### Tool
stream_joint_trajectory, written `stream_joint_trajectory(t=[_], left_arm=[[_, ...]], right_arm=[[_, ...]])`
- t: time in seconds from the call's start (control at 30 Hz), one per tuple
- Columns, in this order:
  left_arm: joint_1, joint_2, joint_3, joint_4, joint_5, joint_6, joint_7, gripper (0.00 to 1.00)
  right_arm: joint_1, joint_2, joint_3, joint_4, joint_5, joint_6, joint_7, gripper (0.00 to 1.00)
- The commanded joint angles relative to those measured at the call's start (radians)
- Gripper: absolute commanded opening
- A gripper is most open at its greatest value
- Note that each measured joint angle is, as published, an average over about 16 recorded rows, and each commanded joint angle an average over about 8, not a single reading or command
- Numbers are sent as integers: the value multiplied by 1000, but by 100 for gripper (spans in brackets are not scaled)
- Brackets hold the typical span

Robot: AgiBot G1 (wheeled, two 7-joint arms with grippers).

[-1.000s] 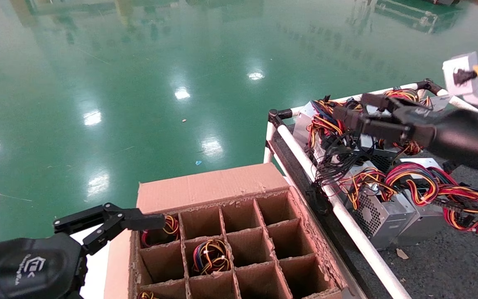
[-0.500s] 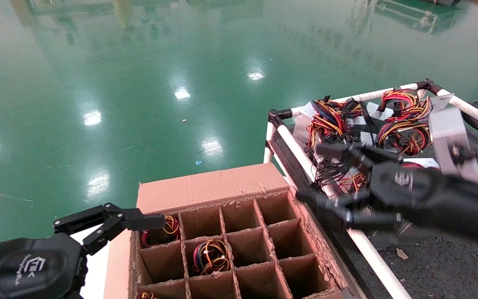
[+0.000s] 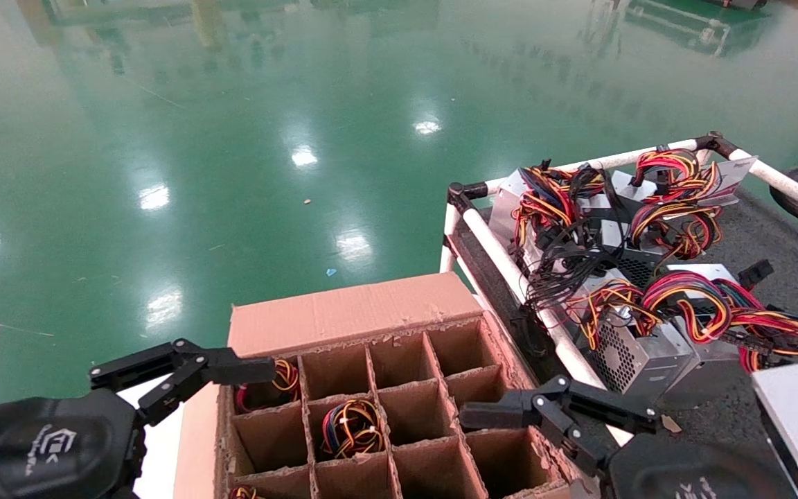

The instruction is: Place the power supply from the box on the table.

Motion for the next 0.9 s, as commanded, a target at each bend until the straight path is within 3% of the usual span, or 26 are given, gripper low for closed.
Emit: stream_joint_trajectory(t=[0.03,0.9], left_arm=[[0,0,0,0,0,0,0,100],[0,0,0,0,0,0,0,100]], right_arm=[[-16,6,1,21,16,-13,-5,100],[14,-5,0,-18,-14,11,3,100]])
